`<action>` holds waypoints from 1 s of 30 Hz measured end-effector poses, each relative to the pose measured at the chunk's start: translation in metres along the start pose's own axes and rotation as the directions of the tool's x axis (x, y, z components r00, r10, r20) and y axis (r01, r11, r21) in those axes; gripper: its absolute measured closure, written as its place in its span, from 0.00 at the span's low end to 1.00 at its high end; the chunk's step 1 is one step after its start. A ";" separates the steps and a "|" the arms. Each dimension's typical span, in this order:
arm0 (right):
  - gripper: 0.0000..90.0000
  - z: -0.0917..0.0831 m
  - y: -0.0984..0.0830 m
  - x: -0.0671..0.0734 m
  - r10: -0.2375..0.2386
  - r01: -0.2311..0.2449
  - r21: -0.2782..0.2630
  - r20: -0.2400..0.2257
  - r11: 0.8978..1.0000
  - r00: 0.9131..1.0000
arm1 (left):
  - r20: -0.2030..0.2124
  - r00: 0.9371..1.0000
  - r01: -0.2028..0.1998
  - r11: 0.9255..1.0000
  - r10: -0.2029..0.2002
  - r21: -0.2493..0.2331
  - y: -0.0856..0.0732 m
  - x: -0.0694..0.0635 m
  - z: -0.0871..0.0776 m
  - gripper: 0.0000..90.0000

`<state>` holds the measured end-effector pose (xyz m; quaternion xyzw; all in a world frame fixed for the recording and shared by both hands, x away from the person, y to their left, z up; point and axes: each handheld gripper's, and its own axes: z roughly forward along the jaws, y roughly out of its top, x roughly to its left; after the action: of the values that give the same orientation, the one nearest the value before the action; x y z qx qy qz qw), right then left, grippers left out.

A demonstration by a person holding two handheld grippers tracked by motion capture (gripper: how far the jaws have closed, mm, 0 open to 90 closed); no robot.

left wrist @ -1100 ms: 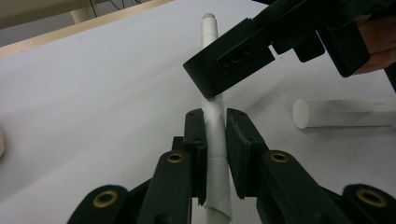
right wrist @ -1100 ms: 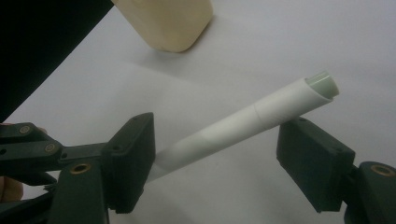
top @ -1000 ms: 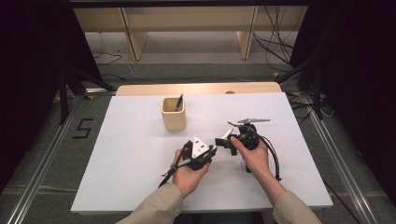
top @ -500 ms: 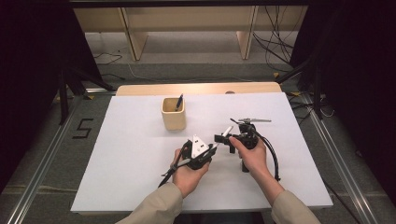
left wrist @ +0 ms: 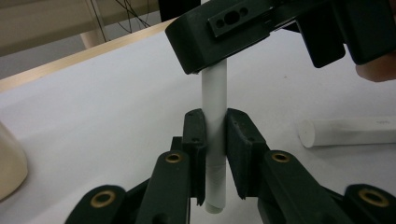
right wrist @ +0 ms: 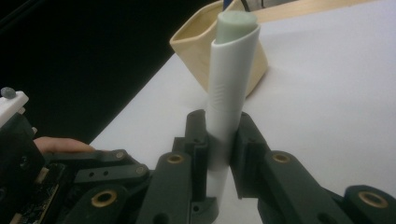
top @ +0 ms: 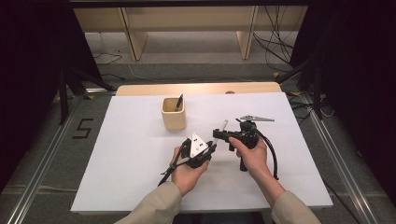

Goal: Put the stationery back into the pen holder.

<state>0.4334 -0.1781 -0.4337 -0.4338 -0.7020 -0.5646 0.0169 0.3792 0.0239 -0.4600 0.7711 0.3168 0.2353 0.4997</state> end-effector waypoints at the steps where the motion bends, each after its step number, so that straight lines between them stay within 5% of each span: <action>1: 0.87 0.000 0.000 0.001 -0.013 0.013 -0.004 0.005 1.000 1.000 | 0.002 1.000 -0.008 1.000 0.008 0.002 0.000 0.000 0.000 0.84; 6: 0.87 -0.001 0.003 0.009 -0.107 0.108 -0.003 0.067 0.994 0.992 | 0.015 1.000 -0.021 1.000 0.020 0.008 0.000 0.004 -0.004 0.65; 16: 0.87 -0.004 0.005 0.015 -0.213 0.214 0.011 0.131 0.977 0.968 | 0.046 0.997 -0.060 0.995 0.056 0.080 -0.010 0.019 -0.022 0.32; 20: 0.87 -0.003 0.005 0.018 -0.250 0.250 0.018 0.139 0.968 0.958 | 0.061 0.996 -0.069 0.993 0.063 0.098 -0.017 0.027 -0.030 0.28; 30: 0.87 0.001 0.003 0.025 -0.285 0.283 0.036 0.122 0.959 0.951 | 0.082 0.995 -0.056 0.996 0.050 0.076 -0.030 0.043 -0.048 0.28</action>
<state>0.4202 -0.1623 -0.4188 -0.3631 -0.7618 -0.5261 -0.1048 0.3687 0.0934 -0.4668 0.8070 0.2850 0.2049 0.4749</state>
